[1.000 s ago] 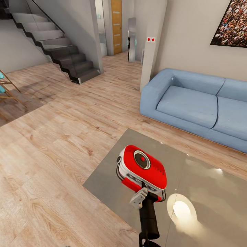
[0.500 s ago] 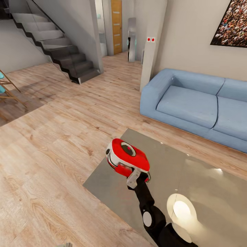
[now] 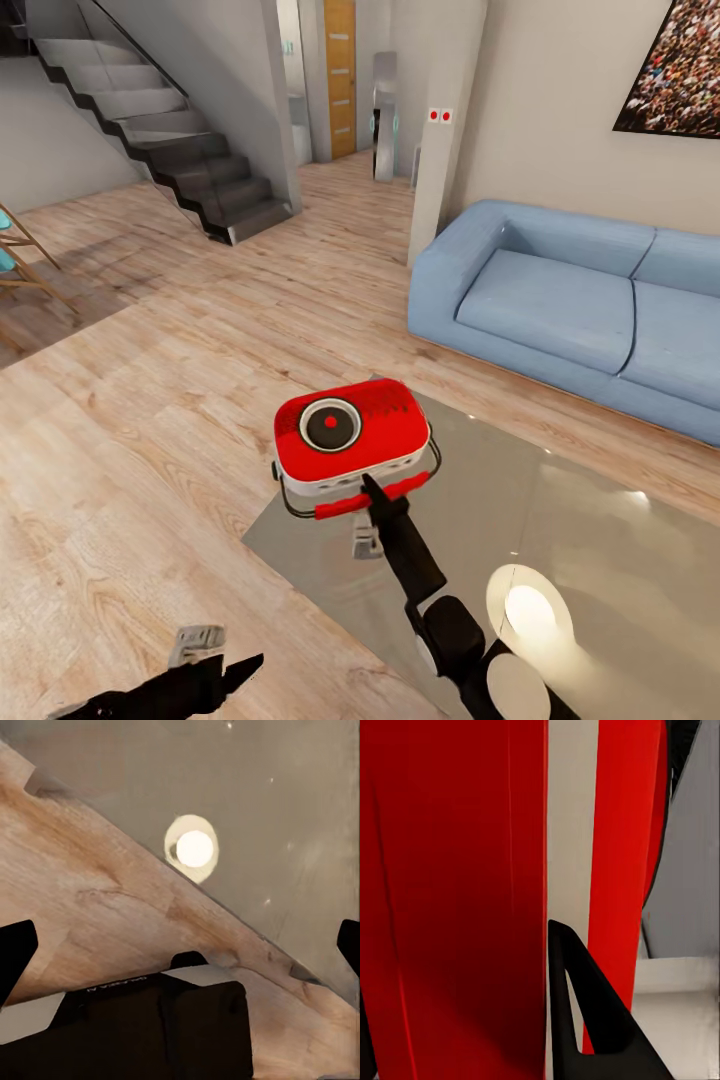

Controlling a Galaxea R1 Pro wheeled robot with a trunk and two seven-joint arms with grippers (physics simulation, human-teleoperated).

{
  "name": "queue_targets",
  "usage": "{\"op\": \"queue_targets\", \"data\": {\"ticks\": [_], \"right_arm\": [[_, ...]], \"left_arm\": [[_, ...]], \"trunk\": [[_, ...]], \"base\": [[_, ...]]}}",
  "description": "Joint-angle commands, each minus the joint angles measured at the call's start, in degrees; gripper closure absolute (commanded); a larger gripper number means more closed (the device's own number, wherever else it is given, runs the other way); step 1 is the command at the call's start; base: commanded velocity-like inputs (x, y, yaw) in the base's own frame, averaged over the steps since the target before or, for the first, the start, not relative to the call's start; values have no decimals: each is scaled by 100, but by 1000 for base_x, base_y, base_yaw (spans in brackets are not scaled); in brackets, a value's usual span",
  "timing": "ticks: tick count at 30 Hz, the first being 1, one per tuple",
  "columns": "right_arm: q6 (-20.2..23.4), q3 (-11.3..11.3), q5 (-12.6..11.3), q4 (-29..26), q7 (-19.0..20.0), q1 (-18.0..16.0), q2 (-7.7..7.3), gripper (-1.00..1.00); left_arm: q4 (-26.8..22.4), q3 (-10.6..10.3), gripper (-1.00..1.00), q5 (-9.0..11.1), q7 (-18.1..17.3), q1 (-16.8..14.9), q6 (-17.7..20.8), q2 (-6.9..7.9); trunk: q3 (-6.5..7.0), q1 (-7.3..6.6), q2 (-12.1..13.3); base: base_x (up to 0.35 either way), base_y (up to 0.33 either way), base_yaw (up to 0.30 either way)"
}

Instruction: Turn on the radio receiver that's on the table in the living room.

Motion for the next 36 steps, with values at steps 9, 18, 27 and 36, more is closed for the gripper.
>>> {"op": "queue_targets", "data": {"ticks": [9,18,27,36], "right_arm": [[-121,-199,892,663,-665,0,-105,100],[-378,-222,1349,898,-1135,0,-446,100],[-391,-251,1359,999,-1140,0,-524,100],[-364,-254,1357,992,-1106,0,-527,100]], "left_arm": [[-516,748,-100,395,-651,-411,1797,76],[-533,815,-100,917,-775,-1571,2222,119],[-544,815,-100,2056,-784,-2508,2252,130],[-544,815,-100,3667,-782,-2752,2260,958]], "trunk": [[0,0,0],[0,0,0],[0,0,0],[0,0,0]], "base": [[0,0,0],[0,0,0],[0,0,0],[0,0,0]]}}
